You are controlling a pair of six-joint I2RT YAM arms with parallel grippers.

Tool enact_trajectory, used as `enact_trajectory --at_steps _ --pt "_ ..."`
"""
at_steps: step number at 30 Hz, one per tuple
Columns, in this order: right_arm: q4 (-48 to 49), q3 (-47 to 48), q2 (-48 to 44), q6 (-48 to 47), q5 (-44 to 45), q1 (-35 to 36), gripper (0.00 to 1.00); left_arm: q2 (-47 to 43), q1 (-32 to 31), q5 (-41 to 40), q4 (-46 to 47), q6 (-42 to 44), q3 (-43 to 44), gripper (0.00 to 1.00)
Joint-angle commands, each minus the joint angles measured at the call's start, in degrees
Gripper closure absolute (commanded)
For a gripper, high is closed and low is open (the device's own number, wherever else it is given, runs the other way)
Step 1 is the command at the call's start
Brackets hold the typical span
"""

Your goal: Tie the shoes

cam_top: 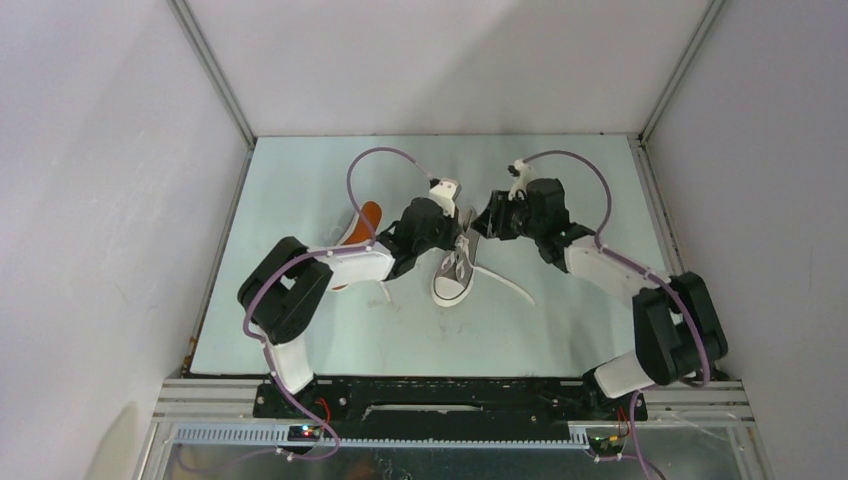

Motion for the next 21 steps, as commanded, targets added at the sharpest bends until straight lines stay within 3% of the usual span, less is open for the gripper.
enact_trajectory --at_steps 1,6,12,21 --pt "-2.99 -5.13 -5.76 8.83 6.2 1.01 0.51 -0.2 1.29 4.12 5.02 -1.42 -0.93 1.0" --pt "-0.4 -10.54 -7.88 3.28 4.84 2.95 0.45 -0.04 3.04 8.98 6.44 -3.76 -1.61 1.0" --pt "3.74 -10.67 -3.06 -6.91 -0.12 3.66 0.46 0.71 4.59 12.6 5.3 -4.32 -1.14 1.0" --pt "4.9 -5.92 4.89 -11.07 0.4 5.49 0.5 2.23 5.16 14.66 1.5 -3.09 1.45 1.0"
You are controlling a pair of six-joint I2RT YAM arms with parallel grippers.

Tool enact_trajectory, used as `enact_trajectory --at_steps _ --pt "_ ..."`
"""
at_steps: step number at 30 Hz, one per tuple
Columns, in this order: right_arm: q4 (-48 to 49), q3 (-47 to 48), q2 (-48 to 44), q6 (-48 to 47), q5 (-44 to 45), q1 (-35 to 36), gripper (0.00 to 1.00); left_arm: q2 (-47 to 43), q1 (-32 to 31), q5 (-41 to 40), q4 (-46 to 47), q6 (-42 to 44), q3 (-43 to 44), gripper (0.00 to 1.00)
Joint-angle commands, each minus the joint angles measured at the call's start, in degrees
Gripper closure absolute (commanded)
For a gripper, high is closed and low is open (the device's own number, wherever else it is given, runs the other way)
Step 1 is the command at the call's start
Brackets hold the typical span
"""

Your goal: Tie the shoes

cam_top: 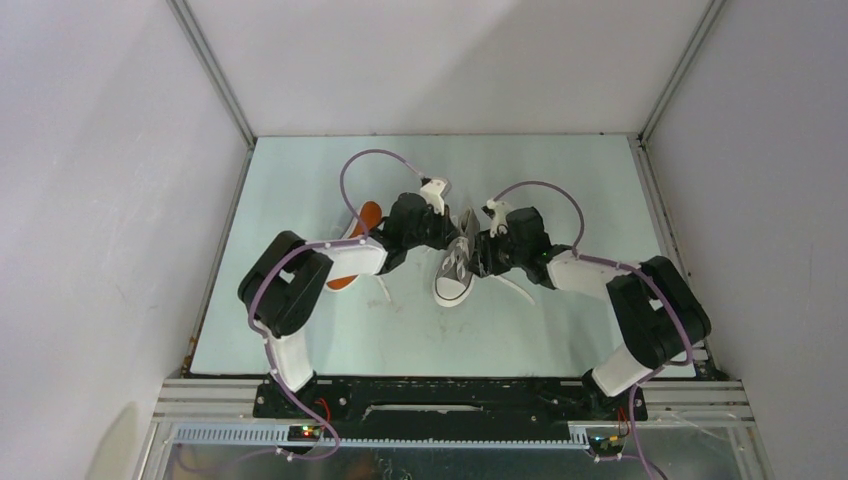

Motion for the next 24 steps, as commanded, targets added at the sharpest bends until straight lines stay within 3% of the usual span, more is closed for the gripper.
enact_trajectory --at_steps 1,4,5,9,14,24 --pt "3.43 4.83 2.95 -3.4 -0.41 0.74 0.55 0.74 0.26 1.54 -1.15 0.47 3.21 1.0" --pt "3.01 5.38 3.27 -3.21 0.2 0.85 0.72 0.78 0.33 -0.06 -2.88 0.52 3.92 1.0" --pt "2.19 5.34 2.83 -2.99 1.3 0.89 0.83 0.76 0.38 -0.66 -4.12 0.52 4.39 1.0" --pt "1.26 3.26 -0.01 -1.9 5.05 0.64 1.0 0.65 0.76 -4.0 -9.42 0.44 6.49 1.0" --pt "-0.04 0.01 -3.97 -0.02 9.42 -0.59 1.0 1.06 0.78 -8.48 -16.37 0.87 9.39 1.0" --pt "-5.18 -4.19 -12.75 3.97 14.84 -2.85 1.0 -3.18 0.63 -11.86 -18.65 2.4 7.41 1.0"
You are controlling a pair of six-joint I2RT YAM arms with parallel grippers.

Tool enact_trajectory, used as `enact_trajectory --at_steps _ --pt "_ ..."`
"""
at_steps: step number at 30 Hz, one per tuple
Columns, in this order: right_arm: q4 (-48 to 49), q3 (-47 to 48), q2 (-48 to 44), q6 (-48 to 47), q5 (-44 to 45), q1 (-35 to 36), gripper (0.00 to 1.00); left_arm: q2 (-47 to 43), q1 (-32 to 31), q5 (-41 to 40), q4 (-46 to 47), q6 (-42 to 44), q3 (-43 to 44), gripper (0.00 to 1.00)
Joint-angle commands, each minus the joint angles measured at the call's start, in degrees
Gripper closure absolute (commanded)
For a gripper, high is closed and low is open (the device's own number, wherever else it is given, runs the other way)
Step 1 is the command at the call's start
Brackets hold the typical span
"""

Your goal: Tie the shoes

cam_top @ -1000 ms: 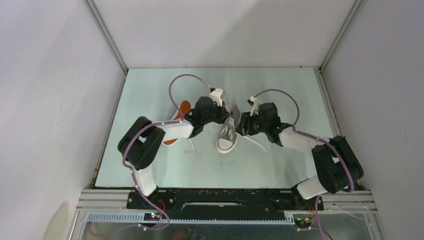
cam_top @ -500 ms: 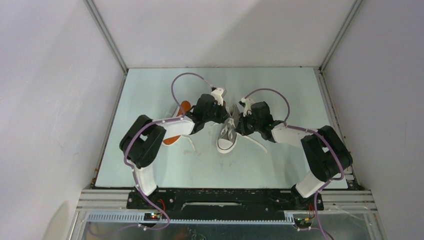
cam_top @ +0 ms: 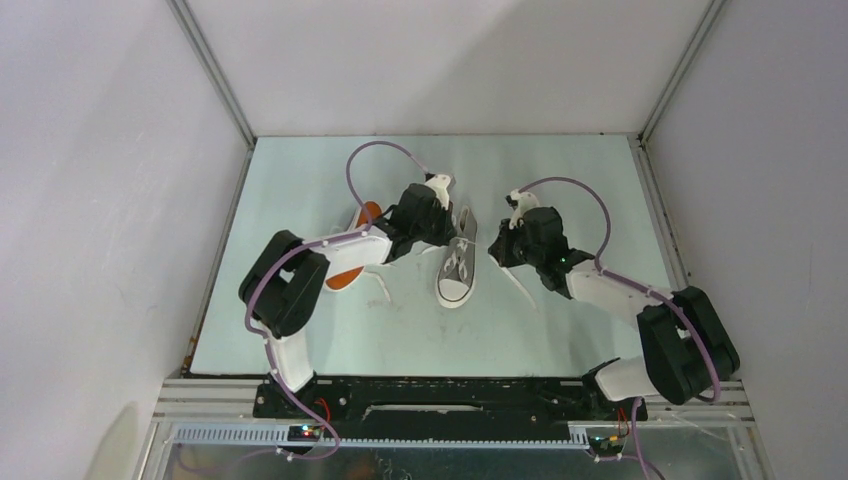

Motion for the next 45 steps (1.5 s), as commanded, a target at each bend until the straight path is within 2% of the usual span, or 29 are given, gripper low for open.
enact_trajectory --at_steps 1,14,18,23,27,36,41,45 --pt "-4.59 -2.7 -4.36 1.37 4.14 -1.32 1.0 -4.74 0.88 -6.17 -1.34 2.6 -1.19 1.0" --pt "-9.62 -2.72 -10.21 2.35 3.55 2.94 1.0 -10.12 -1.33 -3.09 -2.41 6.01 -5.73 1.0" --pt "-8.66 -0.2 -5.95 3.25 0.2 0.91 1.0 -9.35 -1.83 -2.67 -0.98 6.43 -5.92 1.0" --pt "-5.72 3.08 1.81 5.71 -5.81 -3.03 1.0 -6.93 -2.04 -1.18 6.66 6.35 -5.88 1.0" --pt "-4.53 5.32 6.28 7.8 -9.66 -5.02 1.0 -4.71 -2.33 1.26 8.29 9.04 -3.86 1.0" --pt "1.25 6.78 9.46 12.73 -14.69 -7.06 1.0 -3.24 -3.07 6.05 8.74 17.58 -3.08 1.0" --pt "2.19 6.81 8.01 13.94 -12.96 -7.54 1.0 -3.05 -3.14 5.31 5.73 19.69 -1.79 1.0" --pt "1.3 6.81 7.07 13.74 -10.89 -7.95 0.89 -2.8 -3.24 4.94 3.39 21.61 -0.51 1.0"
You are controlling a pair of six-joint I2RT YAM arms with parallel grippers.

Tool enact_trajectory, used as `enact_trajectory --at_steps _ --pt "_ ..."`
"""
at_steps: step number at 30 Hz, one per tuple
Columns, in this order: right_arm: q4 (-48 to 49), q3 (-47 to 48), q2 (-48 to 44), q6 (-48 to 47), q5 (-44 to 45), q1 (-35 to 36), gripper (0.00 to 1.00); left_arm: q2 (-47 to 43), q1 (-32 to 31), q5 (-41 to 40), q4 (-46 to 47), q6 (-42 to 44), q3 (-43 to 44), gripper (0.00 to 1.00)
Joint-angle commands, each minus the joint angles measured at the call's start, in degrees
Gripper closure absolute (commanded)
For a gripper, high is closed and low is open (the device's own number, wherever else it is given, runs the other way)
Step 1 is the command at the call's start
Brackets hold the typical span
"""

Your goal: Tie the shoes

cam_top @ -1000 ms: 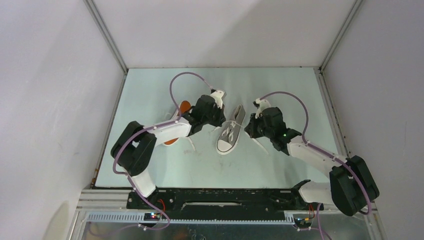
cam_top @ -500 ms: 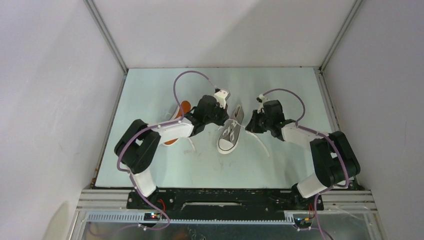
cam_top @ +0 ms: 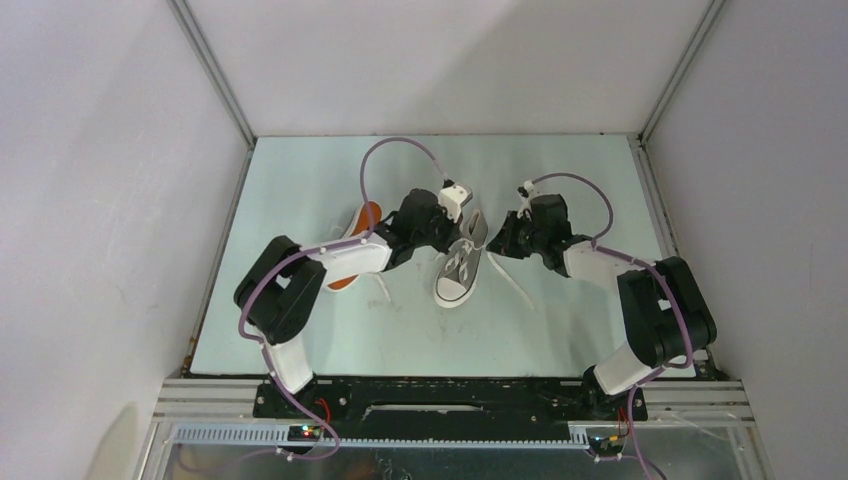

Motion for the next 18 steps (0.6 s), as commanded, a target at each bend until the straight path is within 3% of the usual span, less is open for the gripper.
enact_trajectory --at_steps 1,4,7,10,14,18 --pt "1.34 2.18 -2.27 0.74 2.3 -0.63 0.79 -0.15 -0.38 0.46 -1.46 4.05 3.33 1.0" --pt "-2.89 2.14 -4.11 0.91 6.06 0.49 0.6 -0.63 -0.38 0.43 -2.02 4.13 3.32 1.0" --pt "-5.07 0.09 -7.13 4.56 10.14 2.15 0.52 -1.12 -0.52 1.18 -1.88 3.93 3.17 1.0" --pt "-5.51 -2.74 -11.98 15.98 13.25 3.6 0.34 -1.7 -0.84 0.05 -1.3 4.35 2.15 1.0" --pt "-0.46 -10.13 -18.03 34.39 18.34 6.93 0.19 -2.9 -1.03 -0.78 3.76 3.28 -1.35 1.0" --pt "0.58 -12.19 -19.85 51.73 25.38 12.12 0.16 -3.3 -1.08 -0.68 4.63 3.33 -2.15 1.0"
